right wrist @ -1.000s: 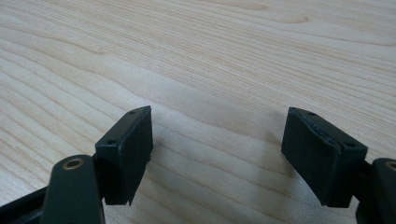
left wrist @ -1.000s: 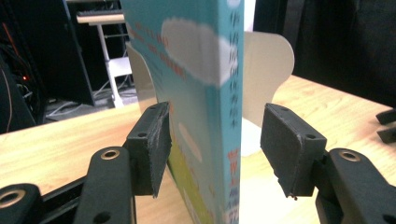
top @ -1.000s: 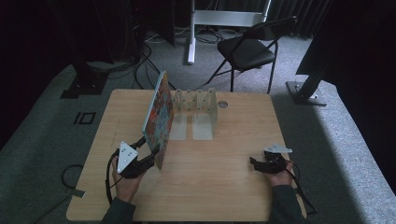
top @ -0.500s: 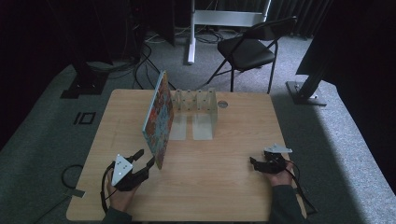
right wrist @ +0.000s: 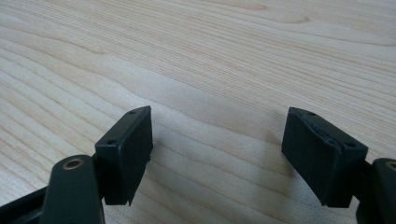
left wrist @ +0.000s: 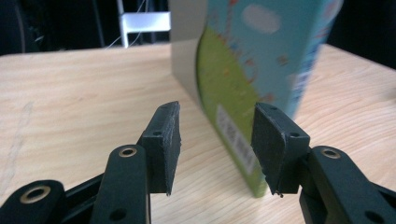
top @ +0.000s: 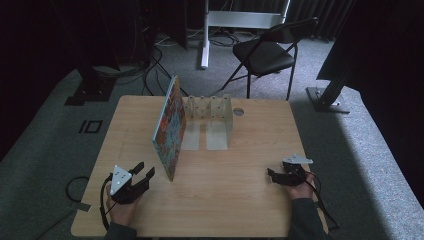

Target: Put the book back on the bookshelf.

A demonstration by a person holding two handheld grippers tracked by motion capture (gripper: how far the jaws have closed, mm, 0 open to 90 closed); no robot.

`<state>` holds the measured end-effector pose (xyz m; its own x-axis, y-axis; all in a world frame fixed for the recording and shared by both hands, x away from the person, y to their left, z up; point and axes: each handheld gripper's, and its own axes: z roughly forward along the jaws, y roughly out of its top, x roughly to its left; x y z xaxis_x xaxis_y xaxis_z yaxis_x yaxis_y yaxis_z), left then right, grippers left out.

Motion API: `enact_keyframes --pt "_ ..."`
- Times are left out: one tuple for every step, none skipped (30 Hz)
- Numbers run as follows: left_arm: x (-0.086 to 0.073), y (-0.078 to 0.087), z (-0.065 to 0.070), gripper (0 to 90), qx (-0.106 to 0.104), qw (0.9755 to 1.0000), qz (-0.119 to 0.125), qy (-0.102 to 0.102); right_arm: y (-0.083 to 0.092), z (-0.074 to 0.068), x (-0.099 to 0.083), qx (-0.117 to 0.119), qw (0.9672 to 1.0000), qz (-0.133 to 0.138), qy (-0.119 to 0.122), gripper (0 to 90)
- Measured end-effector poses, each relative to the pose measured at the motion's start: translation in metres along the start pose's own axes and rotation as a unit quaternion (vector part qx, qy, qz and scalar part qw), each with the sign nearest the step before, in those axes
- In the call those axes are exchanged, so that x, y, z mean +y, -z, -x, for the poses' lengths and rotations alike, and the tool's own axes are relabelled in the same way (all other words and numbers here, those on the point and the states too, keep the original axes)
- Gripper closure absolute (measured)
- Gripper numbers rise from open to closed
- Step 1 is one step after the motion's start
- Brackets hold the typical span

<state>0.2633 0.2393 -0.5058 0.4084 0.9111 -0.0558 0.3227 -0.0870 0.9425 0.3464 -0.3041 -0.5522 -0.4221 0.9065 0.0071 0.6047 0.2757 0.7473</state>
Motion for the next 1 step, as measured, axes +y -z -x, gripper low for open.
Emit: enact_keyframes --pt "0.0 0.0 0.0 52.2 0.0 1.0 0.0 0.0 0.0 0.0 0.0 0.0 1.0 0.0 0.0 24.4"
